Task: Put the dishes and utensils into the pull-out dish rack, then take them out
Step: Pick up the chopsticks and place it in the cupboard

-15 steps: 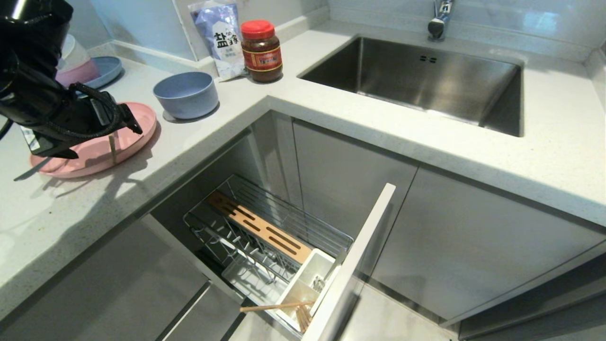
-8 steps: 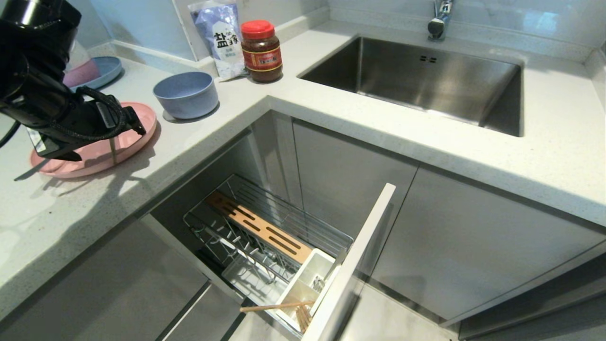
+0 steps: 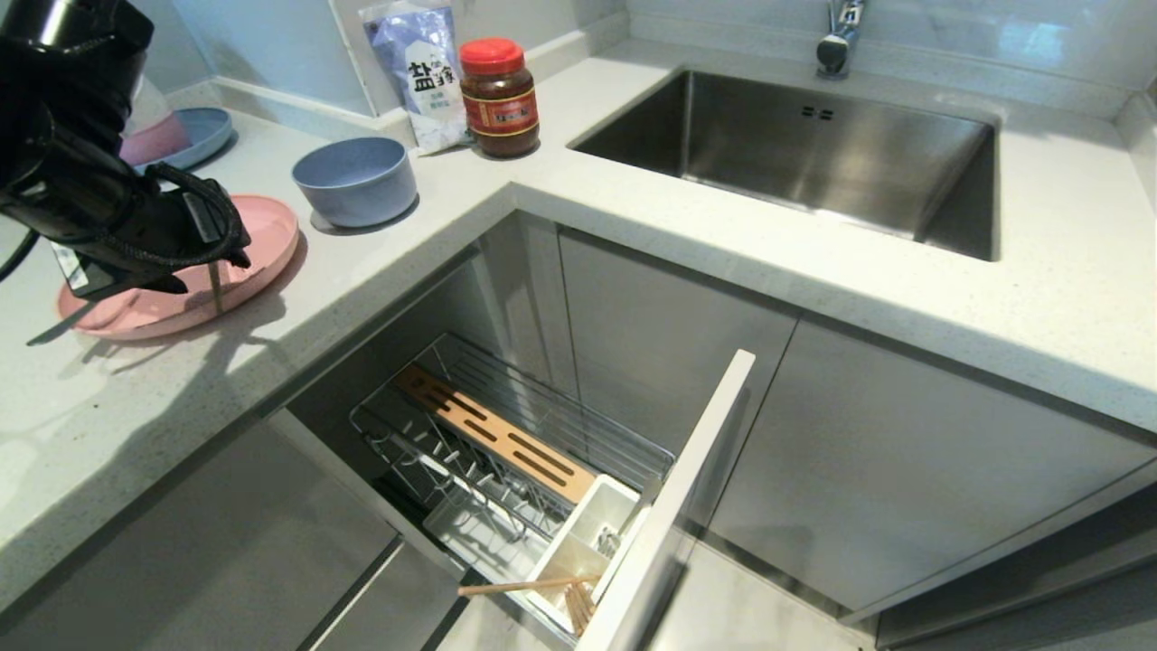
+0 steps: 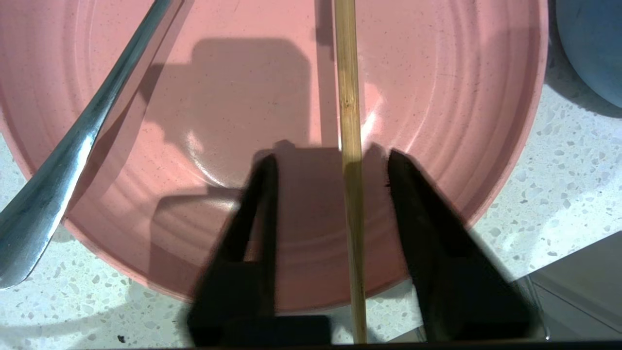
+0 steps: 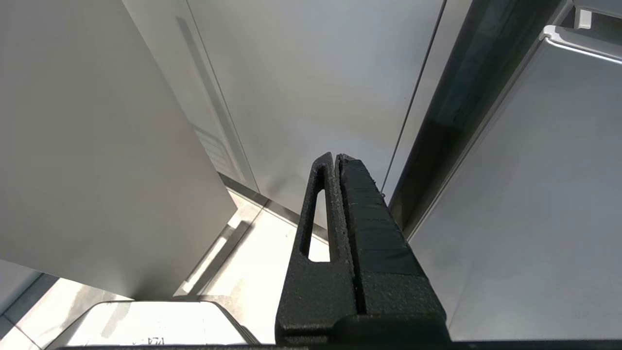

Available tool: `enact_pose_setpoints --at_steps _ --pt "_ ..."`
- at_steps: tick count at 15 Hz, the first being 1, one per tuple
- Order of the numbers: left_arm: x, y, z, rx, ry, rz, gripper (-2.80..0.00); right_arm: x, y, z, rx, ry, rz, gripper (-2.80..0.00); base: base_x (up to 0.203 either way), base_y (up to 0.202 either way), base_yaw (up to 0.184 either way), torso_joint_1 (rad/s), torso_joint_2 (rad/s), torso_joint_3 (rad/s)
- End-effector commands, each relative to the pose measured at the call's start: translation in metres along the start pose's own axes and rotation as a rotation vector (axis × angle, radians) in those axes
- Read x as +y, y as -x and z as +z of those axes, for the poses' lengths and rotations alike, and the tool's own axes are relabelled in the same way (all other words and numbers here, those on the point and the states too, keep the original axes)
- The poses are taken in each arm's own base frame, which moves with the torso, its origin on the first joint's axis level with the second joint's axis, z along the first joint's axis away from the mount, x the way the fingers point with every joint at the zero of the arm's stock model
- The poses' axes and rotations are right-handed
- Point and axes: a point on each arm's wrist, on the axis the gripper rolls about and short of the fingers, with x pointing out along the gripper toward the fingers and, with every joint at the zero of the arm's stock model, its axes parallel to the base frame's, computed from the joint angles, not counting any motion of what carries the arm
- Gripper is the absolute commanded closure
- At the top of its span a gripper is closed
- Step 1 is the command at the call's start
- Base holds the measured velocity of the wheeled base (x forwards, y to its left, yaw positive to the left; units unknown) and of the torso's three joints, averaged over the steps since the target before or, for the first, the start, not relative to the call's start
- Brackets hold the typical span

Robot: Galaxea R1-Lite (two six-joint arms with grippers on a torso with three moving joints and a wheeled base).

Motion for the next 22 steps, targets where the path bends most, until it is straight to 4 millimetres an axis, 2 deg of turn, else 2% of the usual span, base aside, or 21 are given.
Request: enact_pose_setpoints --at_steps 1,6,8,11,14,18,22 --pt "0.002 0.003 0.0 -0.004 0.005 0.002 0.0 0.0 0.0 0.0 -0.004 0.0 0.002 0.0 0.0 0.0 0.0 0.0 0.0 0.0" --pt "0.003 0.003 0.002 -0.011 0.011 0.002 0.0 0.0 0.0 0.0 -0.003 0.0 0.0 0.0 0.0 0.0 0.0 0.0 0.0 0.0" --pt "0.006 0.011 0.003 -0.03 0.021 -0.006 0.0 0.0 0.0 0.0 -0.002 0.0 0.0 0.0 0.0 0.0 0.0 0.0 0.0 0.0" --pt "0.02 0.043 0.008 -0.095 0.057 -0.048 0.0 0.0 0.0 -0.001 -0.002 0.0 0.0 0.0 0.0 0.0 0.0 0.0 0.0 0.0" --pt "0.033 0.084 0.013 -0.192 0.125 -0.135 0.0 0.0 0.0 0.0 -0.004 0.0 0.002 0.0 0.0 0.0 0.0 0.0 0.0 0.0" --pt "0.026 0.123 0.0 -0.192 0.18 -0.322 0.0 0.0 0.0 0.0 -0.003 0.0 0.001 0.0 0.0 0.0 0.0 0.0 0.0 0.0" --pt "0.01 0.155 -0.026 -0.063 0.162 -0.542 0.0 0.0 0.0 -0.001 -0.002 0.0 0.002 0.0 0.0 0.0 0.0 0.0 0.0 0.0"
